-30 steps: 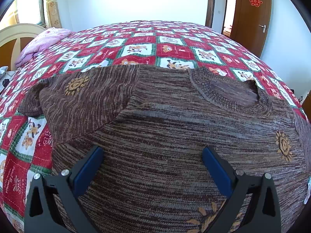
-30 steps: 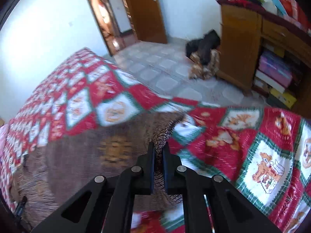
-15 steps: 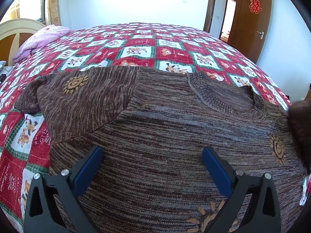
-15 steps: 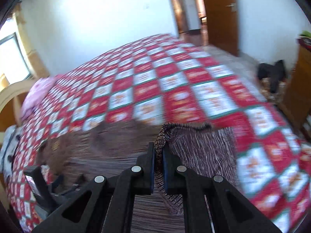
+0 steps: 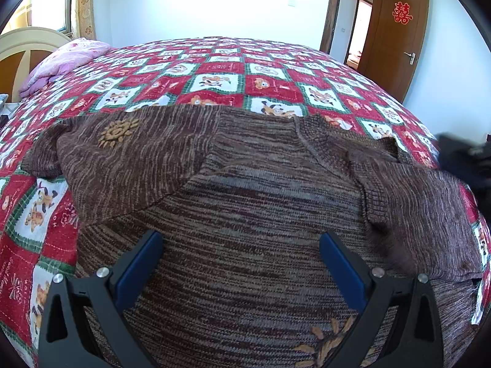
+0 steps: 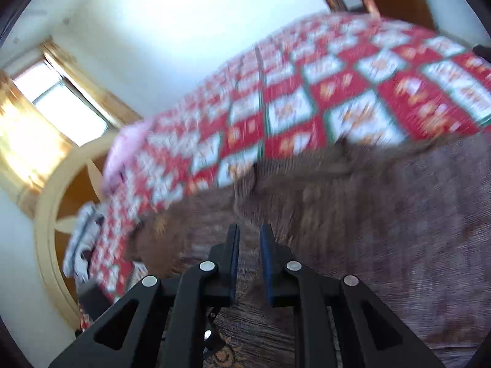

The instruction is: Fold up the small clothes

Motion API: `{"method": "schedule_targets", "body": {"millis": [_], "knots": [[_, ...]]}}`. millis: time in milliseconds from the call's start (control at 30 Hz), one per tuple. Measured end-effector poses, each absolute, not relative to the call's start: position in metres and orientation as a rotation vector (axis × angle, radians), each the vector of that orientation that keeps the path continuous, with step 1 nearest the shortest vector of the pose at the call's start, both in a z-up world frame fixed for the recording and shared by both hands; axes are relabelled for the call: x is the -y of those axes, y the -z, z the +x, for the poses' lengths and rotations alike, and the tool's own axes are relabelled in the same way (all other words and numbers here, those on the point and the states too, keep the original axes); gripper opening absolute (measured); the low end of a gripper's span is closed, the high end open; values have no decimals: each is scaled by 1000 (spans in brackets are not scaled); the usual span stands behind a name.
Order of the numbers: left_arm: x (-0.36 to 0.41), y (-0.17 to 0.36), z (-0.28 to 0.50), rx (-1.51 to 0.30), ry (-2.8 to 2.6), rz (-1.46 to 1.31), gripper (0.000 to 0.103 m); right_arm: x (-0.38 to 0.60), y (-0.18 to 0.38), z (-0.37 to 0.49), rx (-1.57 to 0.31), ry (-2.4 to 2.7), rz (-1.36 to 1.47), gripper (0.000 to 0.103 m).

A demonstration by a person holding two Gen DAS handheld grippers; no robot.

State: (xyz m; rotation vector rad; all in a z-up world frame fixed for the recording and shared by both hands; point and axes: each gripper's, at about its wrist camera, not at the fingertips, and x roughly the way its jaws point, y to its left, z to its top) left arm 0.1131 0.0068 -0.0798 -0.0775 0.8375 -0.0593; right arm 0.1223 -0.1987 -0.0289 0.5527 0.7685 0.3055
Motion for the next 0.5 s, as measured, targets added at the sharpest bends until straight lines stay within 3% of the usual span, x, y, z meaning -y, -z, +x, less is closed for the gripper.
{"method": "schedule_targets", "body": {"millis": [133,333,500], "knots": [[-6,80,113,-837,58,-76,103,231,22,90,-745,-175,493,17],[-6,81,115,-842,53,-65,103,206,79,71,-915,-200,477,17],[-5,81,115,-847,49,-55,103,187,89,62,-822,-171,376,17]]}}
